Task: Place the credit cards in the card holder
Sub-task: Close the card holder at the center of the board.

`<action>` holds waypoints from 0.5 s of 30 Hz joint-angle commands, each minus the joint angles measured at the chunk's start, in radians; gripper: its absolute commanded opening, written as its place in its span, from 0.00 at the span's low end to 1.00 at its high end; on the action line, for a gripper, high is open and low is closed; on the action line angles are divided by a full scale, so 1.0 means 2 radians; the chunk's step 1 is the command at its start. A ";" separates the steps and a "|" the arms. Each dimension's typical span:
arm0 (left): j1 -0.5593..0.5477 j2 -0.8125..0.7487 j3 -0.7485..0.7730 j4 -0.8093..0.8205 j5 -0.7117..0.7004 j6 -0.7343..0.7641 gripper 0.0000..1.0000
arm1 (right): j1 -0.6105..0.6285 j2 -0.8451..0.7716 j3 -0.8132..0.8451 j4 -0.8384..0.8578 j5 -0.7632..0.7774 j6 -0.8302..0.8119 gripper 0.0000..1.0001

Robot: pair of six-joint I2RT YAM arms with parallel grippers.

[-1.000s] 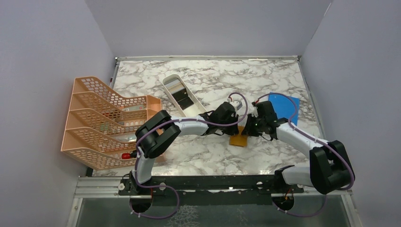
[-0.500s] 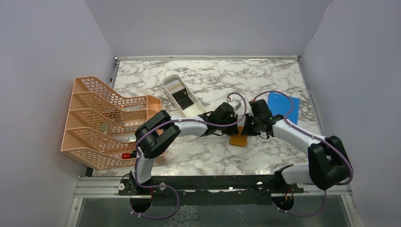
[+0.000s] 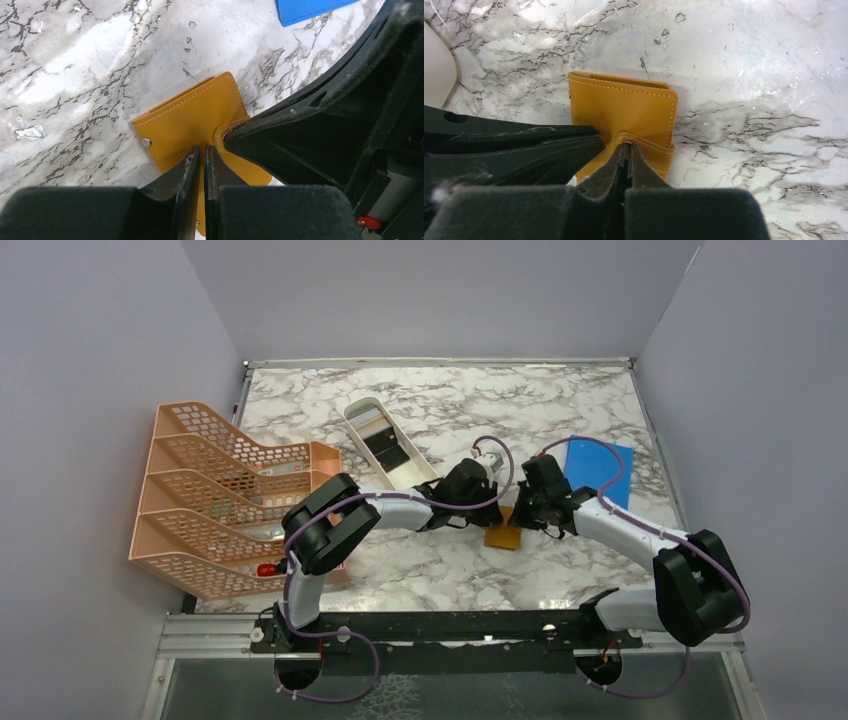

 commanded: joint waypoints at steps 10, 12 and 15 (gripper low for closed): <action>0.018 0.015 -0.043 0.009 0.036 -0.009 0.12 | 0.042 0.074 -0.003 -0.142 0.039 0.081 0.01; 0.019 0.019 -0.040 0.006 0.040 -0.006 0.12 | 0.044 0.083 0.015 -0.162 0.042 0.076 0.01; 0.019 0.019 -0.041 0.010 0.047 -0.003 0.12 | 0.045 0.053 0.023 -0.153 0.031 0.076 0.01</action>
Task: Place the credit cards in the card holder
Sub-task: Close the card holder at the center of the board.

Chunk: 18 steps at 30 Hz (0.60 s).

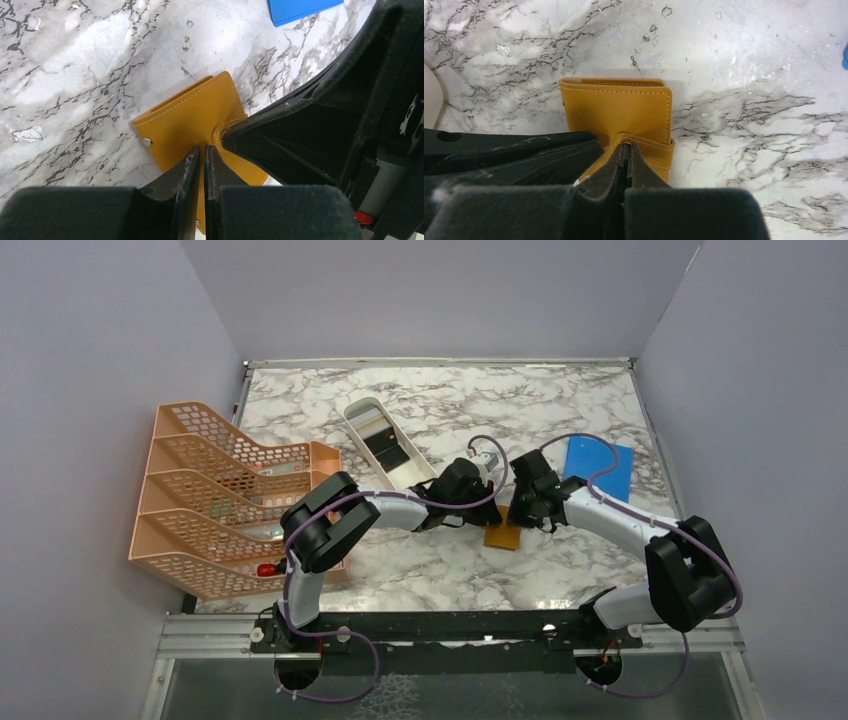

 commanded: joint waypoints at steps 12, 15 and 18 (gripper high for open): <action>0.015 0.011 -0.008 -0.049 0.024 0.024 0.13 | 0.016 -0.043 0.019 -0.095 0.002 0.012 0.05; 0.016 0.011 -0.004 -0.053 0.023 0.026 0.13 | 0.015 -0.047 0.030 -0.097 -0.001 0.006 0.06; 0.018 0.012 -0.003 -0.054 0.024 0.027 0.13 | 0.016 -0.050 0.029 -0.086 -0.005 0.003 0.06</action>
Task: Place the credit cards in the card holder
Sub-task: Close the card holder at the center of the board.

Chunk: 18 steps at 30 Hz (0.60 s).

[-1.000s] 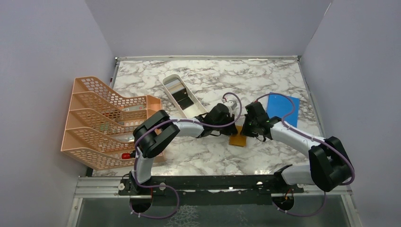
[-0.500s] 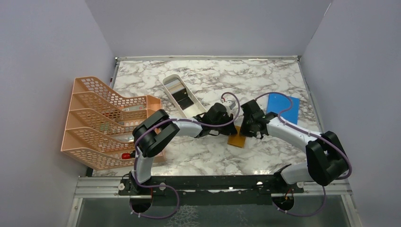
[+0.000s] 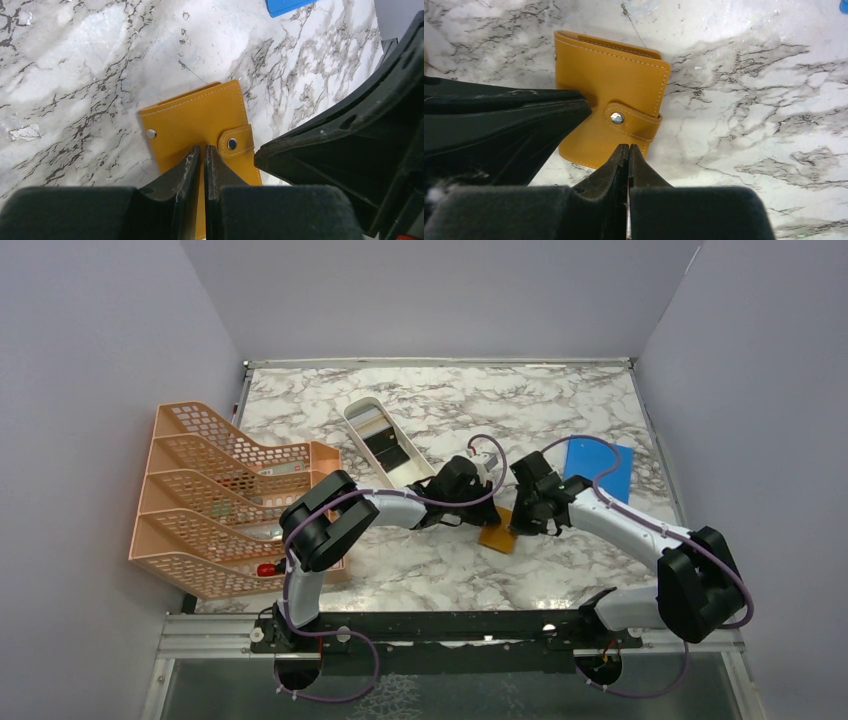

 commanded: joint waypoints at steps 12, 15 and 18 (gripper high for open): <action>0.007 0.007 -0.006 -0.038 0.011 0.008 0.18 | 0.003 0.011 0.038 0.009 0.016 -0.018 0.16; 0.007 0.005 -0.006 -0.039 0.008 0.009 0.19 | 0.000 0.013 0.040 0.014 0.018 -0.024 0.18; 0.007 0.007 -0.006 -0.041 0.007 0.010 0.18 | -0.005 0.025 0.047 0.016 0.015 -0.032 0.19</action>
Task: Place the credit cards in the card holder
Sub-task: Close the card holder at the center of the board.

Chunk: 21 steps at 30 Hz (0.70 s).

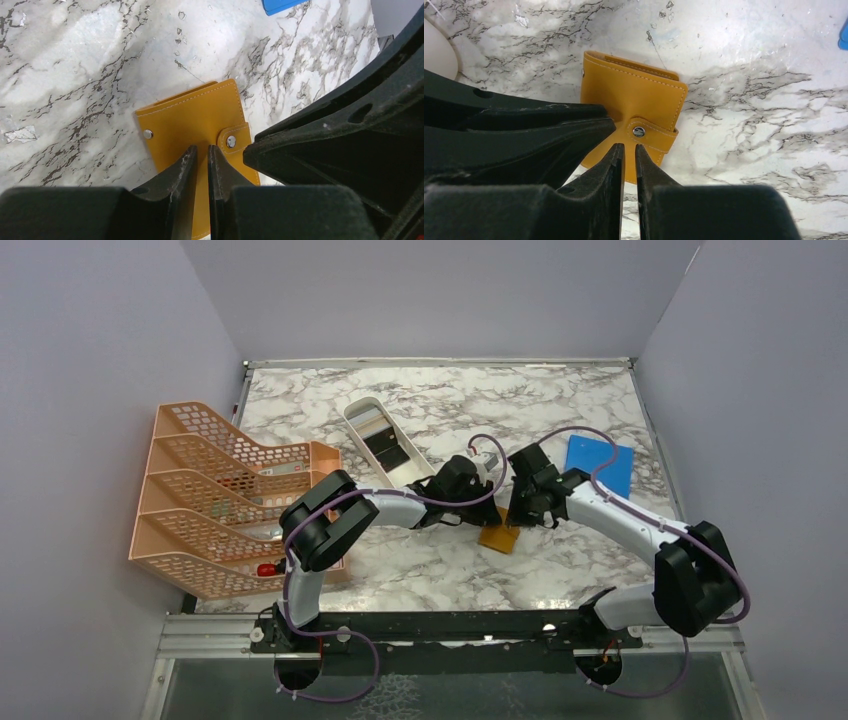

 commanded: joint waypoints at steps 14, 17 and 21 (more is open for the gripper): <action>0.006 0.008 -0.012 -0.039 -0.010 0.008 0.14 | -0.017 0.054 0.013 0.042 -0.014 -0.042 0.30; 0.006 0.007 -0.013 -0.040 -0.010 0.008 0.14 | -0.017 0.053 0.002 0.053 -0.023 -0.045 0.30; 0.006 0.007 -0.012 -0.040 -0.009 0.007 0.14 | -0.018 0.050 -0.006 0.061 -0.038 -0.049 0.30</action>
